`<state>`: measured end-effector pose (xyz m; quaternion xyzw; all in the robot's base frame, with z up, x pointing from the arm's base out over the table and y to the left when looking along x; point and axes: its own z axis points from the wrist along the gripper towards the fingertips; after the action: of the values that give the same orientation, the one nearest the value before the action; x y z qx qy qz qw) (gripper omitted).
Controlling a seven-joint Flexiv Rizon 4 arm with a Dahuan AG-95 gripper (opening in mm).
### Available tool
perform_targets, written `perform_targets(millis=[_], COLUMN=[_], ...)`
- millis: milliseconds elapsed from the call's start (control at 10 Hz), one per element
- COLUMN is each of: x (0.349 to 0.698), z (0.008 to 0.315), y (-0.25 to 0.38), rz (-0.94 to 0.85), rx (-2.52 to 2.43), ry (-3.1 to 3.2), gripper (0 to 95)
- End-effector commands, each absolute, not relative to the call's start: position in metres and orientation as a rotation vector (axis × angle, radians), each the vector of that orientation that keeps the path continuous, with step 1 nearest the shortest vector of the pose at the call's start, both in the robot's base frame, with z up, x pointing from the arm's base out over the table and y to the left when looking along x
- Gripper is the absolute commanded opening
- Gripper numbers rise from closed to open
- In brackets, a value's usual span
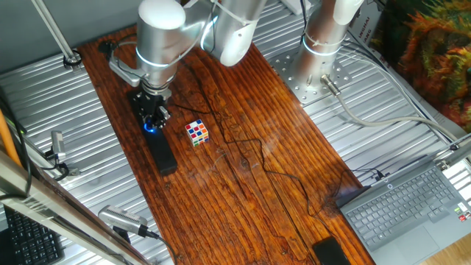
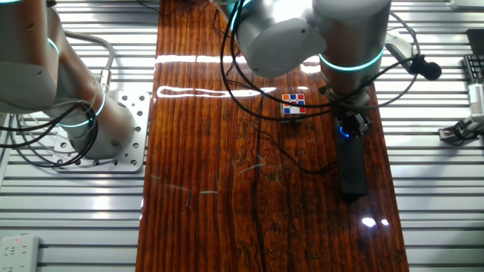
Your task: Turn the knob to increase the volume of the speaker
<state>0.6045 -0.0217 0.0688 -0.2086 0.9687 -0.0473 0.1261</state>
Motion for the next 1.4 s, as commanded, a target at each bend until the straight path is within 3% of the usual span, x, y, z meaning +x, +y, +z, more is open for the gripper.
perform_targets(millis=[100,1400], x=[0.6051,0.6057], z=[0.0680,0.0679], y=[-0.0218,-0.0220], rz=[-0.073,-0.113], rx=[-0.560,-0.432], ry=[2.829,2.849], gripper=[0.0,0.0])
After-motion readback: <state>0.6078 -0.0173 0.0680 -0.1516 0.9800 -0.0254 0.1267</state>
